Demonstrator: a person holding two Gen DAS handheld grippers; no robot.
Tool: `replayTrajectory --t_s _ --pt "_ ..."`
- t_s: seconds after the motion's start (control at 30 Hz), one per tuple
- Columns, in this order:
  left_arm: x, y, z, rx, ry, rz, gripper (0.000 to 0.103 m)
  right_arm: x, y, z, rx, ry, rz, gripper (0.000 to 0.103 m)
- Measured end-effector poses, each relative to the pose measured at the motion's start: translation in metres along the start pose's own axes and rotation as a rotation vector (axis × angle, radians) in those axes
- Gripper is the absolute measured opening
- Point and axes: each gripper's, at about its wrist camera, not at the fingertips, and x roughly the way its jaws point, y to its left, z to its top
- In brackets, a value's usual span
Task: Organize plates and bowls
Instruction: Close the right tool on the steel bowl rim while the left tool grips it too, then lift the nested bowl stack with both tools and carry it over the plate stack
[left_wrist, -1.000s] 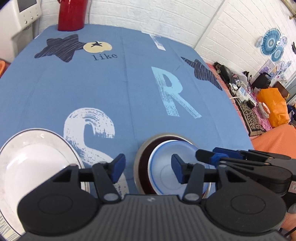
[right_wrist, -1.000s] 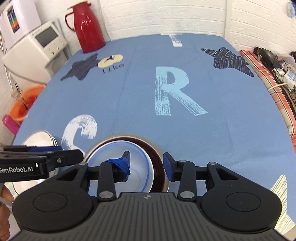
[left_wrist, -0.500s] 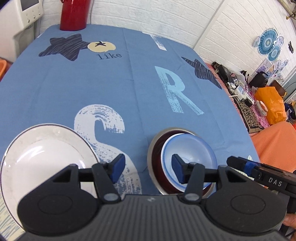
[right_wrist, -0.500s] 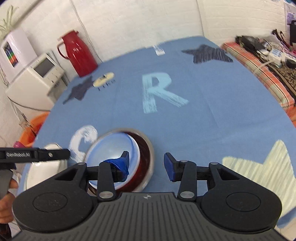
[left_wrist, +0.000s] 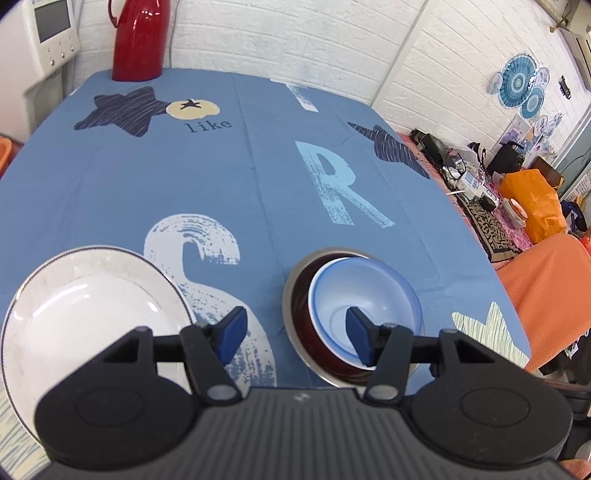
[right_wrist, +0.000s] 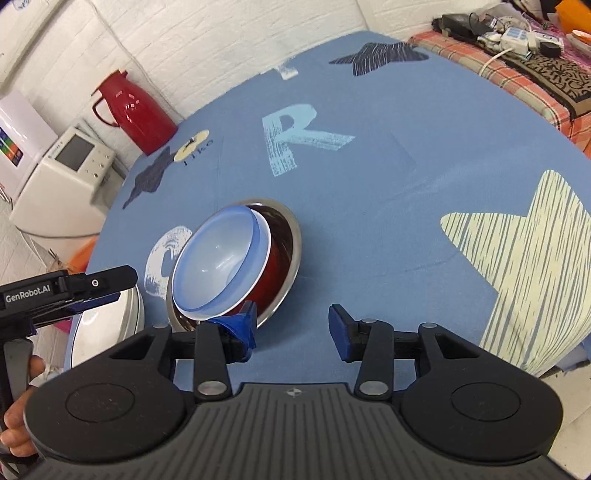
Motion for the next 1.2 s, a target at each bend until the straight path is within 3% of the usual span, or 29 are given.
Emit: replayTrajectory --t_s 0.3,0.73,1.0,1.2 --pt "0.018 0.013 0.012 0.052 0.021 0.050 0.059 -0.005 -0.012 0.003 0.079 -0.124 -0.035 0.028" --pt "0.035 0.036 0.024 0.062 0.055 0.058 0.061 0.028 -0.016 0.013 0.107 -0.025 0.003 0.029" --pt "0.040 0.040 0.044 0.087 0.100 -0.044 0.061 0.043 -0.016 0.018 0.106 0.016 -0.038 0.032" --pt "0.069 0.034 0.062 0.180 0.243 -0.177 0.061 0.050 -0.018 0.019 0.116 0.033 -0.038 0.034"
